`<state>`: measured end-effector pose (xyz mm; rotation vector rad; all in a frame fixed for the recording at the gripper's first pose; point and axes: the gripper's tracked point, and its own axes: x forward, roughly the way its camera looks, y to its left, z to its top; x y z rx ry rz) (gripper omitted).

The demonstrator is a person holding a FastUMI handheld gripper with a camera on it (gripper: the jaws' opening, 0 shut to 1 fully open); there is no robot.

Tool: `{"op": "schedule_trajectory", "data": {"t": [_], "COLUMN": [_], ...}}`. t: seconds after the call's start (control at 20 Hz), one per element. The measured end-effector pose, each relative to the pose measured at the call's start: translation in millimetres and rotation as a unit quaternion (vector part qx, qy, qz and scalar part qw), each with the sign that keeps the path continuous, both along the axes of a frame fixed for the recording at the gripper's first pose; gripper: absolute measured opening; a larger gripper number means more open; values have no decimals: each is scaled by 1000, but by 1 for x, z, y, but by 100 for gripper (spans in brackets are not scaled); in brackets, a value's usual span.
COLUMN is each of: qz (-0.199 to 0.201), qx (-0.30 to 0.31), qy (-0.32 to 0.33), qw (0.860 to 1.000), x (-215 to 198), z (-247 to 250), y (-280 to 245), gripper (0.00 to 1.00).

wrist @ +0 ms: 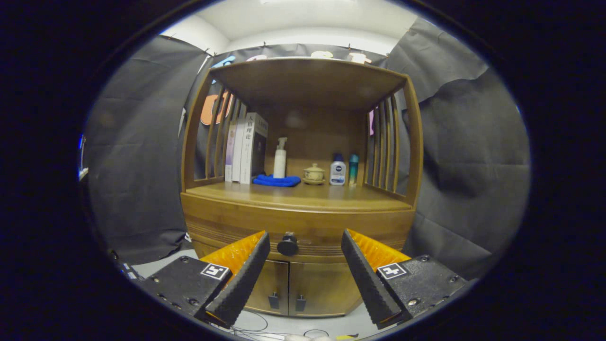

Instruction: Pull open the drawer, take out the items inside it, and place them on the countertop above the cabinet.

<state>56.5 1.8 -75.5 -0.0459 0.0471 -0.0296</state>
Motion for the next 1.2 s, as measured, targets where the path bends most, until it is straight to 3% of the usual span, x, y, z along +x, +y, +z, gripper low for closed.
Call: {"op": "schedule_trajectory", "data": {"t": [0.3, 0.85, 1.05, 1.2], "qz": [0, -12, -6, -14], "qx": [2, -5, 4, 22], "qy": [24, 38, 50, 45], "qw": [1000, 999, 999, 999], "x": [41, 111, 123, 121], "z": [-44, -66, -74, -73], "y": [9, 19, 24, 22], "gripper": [99, 96, 74, 51]}}
